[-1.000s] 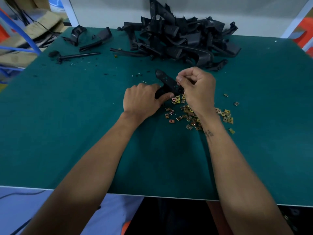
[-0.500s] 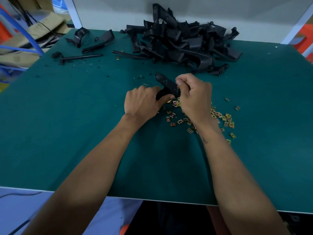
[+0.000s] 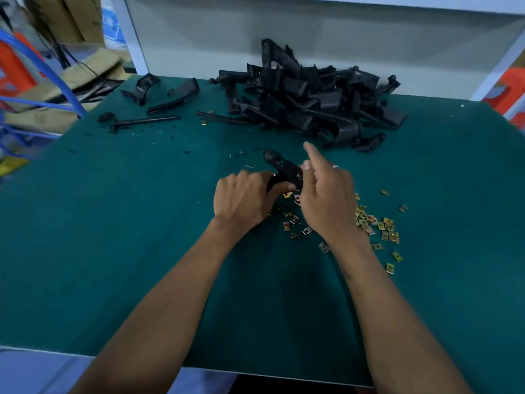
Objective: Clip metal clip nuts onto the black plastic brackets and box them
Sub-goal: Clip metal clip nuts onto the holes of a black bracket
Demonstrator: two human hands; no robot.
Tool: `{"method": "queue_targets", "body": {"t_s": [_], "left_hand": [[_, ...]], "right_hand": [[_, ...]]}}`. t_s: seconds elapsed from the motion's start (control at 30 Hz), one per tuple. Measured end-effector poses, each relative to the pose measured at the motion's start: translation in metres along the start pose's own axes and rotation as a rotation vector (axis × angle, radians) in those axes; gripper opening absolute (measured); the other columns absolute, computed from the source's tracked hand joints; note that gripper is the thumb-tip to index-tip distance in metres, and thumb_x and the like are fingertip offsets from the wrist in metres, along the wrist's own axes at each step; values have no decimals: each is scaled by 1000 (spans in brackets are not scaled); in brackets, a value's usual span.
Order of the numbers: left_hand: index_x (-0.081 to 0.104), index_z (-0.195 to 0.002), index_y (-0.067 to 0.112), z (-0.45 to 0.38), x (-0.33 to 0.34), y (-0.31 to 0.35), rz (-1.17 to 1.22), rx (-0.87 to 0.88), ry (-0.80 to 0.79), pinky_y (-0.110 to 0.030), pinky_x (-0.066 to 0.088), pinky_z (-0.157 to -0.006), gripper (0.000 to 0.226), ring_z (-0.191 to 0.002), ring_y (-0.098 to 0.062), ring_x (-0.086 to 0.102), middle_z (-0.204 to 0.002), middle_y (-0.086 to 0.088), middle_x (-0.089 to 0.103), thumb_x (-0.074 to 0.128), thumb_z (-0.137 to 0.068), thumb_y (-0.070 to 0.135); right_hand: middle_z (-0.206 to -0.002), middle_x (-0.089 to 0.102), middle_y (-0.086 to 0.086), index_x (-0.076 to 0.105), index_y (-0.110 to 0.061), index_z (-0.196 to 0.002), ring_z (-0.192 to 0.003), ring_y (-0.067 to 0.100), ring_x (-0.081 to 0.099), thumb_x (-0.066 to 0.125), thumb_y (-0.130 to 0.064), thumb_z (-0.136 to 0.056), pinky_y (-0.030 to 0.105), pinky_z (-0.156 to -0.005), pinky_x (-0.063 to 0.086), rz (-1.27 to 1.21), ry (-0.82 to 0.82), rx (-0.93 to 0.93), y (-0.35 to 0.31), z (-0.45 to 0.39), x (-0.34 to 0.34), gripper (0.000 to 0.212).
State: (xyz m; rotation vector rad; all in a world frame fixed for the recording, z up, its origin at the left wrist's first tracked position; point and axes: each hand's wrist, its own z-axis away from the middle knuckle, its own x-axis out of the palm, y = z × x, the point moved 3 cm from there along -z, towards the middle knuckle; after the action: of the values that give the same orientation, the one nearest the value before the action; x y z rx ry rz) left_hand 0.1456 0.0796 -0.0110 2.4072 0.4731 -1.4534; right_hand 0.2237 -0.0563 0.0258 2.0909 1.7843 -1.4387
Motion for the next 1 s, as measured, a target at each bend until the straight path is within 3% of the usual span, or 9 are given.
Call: {"method": "queue_targets", "body": {"t_s": [0.17,0.27,0.37,0.43,0.5,0.57,0.73,0.87,1.0], "left_hand": [[67,-96,28,-1,2,-2,7,-43,-14,-35,39,-55,76,-71,-38,66,-80,-9,70,16,-89,85],[64,-96,29,-1,2,-2,38,-67,-16,-35,38,-55,74,-71,-39,66,-80,-10,70,16,-88,85],[63,-98,30,-2,3,-3,43,-73,-15,-34,36,-55,86,-71,-38,66,-80,-9,70,0,-82,87],[64,-101,31,-2,3,-4,34,-66,-19,-34,35,-54,84,-69,-37,66,-80,-8,70,2,-85,85],[64,-98,28,-2,3,-4,35,-66,-28,-33,35,-54,77,-68,-37,66,-79,-9,69,11,-89,83],[64,-91,27,-2,2,-6,58,-95,-24,-34,36,-54,80,-68,-38,65,-76,-9,68,10,-87,87],[43,-74,27,-2,-4,-8,135,-131,32,-34,38,-52,68,-64,-38,64,-69,-7,66,14,-87,87],[42,-73,26,1,-6,-4,171,-155,14,-36,45,-54,65,-65,-38,64,-69,-7,66,20,-89,86],[40,-76,29,3,-6,4,196,-129,1,-35,41,-55,56,-66,-39,64,-70,-9,65,20,-91,80]], "right_hand": [[-104,79,4,60,-8,-141,-80,18,72,43,-25,-104,43,-73,58,-68,18,51,2,2,-1,44],[-110,78,5,65,-9,-136,-95,21,73,48,-23,-101,43,-82,58,-36,-11,36,2,3,-1,41],[-102,77,6,59,-13,-143,-89,28,71,45,-31,-98,42,-72,58,122,-60,-41,-2,1,-2,51],[-97,76,3,49,-18,-151,-88,31,67,48,-39,-99,41,-69,57,238,-120,-97,0,3,-2,56],[-112,75,1,41,-23,-156,-104,32,66,54,-44,-101,44,-81,57,219,-184,-49,7,5,-2,59],[-127,72,0,47,-21,-151,-113,30,67,61,-39,-101,46,-91,56,99,-151,17,11,5,0,55],[-112,75,-4,67,-16,-120,-103,17,69,71,-29,-96,38,-83,59,-98,42,49,8,4,2,27],[-115,71,-3,63,-16,-122,-99,18,67,67,-31,-99,40,-79,58,-29,23,-7,9,4,1,28],[-115,68,-3,58,-17,-127,-94,20,65,61,-34,-101,40,-75,55,-28,-16,-34,7,3,2,31]]}}
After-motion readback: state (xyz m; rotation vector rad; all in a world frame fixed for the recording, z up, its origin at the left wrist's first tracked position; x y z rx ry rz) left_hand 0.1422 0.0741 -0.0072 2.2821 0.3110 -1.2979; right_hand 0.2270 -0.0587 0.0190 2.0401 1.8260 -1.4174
